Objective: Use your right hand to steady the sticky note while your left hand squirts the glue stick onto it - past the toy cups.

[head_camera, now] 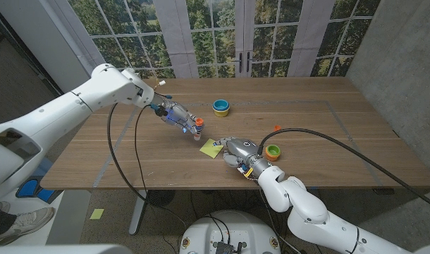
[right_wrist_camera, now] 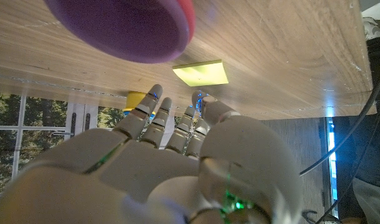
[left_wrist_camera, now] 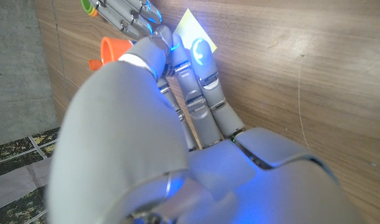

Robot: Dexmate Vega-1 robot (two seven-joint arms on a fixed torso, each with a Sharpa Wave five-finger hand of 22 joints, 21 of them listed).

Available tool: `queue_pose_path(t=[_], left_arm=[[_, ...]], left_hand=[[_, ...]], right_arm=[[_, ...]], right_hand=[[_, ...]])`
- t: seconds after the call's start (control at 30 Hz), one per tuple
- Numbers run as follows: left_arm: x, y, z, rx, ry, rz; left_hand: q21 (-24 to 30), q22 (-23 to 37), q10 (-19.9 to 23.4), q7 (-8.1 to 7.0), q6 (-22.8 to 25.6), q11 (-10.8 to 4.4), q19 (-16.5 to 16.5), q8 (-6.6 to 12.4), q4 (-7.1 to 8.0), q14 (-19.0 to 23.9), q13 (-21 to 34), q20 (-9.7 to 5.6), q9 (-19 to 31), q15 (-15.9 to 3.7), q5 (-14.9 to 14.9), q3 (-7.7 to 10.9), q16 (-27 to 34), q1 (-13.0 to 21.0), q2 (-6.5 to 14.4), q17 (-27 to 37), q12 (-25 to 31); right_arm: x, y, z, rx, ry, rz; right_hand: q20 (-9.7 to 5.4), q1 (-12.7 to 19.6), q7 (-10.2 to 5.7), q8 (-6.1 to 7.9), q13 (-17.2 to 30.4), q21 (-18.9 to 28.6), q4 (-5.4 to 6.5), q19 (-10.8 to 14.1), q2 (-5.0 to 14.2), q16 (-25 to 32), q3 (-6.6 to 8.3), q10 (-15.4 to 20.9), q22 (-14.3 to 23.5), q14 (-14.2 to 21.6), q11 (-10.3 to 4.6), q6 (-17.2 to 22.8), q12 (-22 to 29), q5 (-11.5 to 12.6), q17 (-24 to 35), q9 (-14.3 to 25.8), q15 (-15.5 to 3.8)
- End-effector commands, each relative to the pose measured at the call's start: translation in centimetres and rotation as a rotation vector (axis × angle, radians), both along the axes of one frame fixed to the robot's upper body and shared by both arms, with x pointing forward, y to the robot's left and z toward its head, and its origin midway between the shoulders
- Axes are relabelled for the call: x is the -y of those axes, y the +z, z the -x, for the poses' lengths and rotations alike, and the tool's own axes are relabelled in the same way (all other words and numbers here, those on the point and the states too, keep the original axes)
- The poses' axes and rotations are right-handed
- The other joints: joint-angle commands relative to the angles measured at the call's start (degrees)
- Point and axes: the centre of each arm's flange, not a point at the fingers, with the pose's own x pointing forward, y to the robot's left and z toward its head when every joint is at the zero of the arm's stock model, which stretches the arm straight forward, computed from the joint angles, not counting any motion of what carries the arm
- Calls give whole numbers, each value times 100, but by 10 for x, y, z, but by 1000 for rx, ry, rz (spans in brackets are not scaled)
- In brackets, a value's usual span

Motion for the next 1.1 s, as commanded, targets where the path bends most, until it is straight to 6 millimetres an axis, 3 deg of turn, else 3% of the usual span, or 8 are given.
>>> queue_pose_path(t=[0.03,0.23,0.27,0.73,0.8,0.9,1.1], left_arm=[[7,-1,-6,20,-18,-6],[10,-1,-10,24,-14,-14],[10,-1,-10,22,-15,-14],[18,2,-17,70,-25,-30],[19,1,-19,64,-22,-20],[20,-1,-24,38,-29,7],[27,-4,-29,33,-37,-20]], left_hand=[[-24,15,963,275,171,75,32,18,57,735,823,-631,9,-750,39,72,-27,-7,40,18,30],[-26,20,948,276,169,75,28,19,58,737,832,-635,14,-749,46,66,-41,-15,41,21,12],[-28,21,956,276,166,75,27,19,59,738,833,-634,15,-749,47,66,-43,-16,43,22,14],[-44,22,955,263,155,74,11,17,65,744,865,-626,24,-749,63,58,-71,-39,56,27,-3],[-48,22,953,266,157,77,7,19,64,741,868,-627,26,-750,65,56,-77,-41,56,27,-8],[-50,23,949,265,156,73,7,19,63,732,876,-628,27,-750,67,55,-89,-44,58,26,-13],[-56,23,955,264,154,81,2,18,60,730,879,-630,30,-750,72,53,-101,-45,61,28,-22]], right_arm=[[-8,1,-4,-3,6,27],[-10,2,-9,-35,10,39],[-10,2,-10,-43,11,40],[-10,7,-24,-97,35,37],[-8,9,-27,-156,63,22],[-8,7,-26,-105,31,36],[-11,3,-28,-108,25,42]], right_hand=[[-695,45,-5,-32,33,26,42,-34,30,25,30,-13,16,-45,-32,-56,-5,33,35,17,-1067],[-675,118,-3,-71,33,48,99,-47,5,32,0,-50,23,-82,-29,-171,-19,20,78,11,-1055],[-669,122,-10,-71,34,68,189,-53,-8,55,-90,-61,25,-99,-29,-205,-21,-17,123,8,-1058],[-627,151,0,-81,37,75,249,-90,5,69,-140,-59,23,-122,-24,-273,-17,-33,163,6,-1070],[-601,66,41,-69,45,110,412,-59,-19,122,-306,11,12,-113,-8,-304,13,-86,230,7,-1043],[-578,17,126,-64,49,121,491,-61,-33,140,-385,24,6,-134,25,-317,18,-108,265,7,-1020],[-593,27,106,-54,51,115,517,-96,8,141,-394,19,2,-165,26,-311,14,-102,288,5,-1058]])
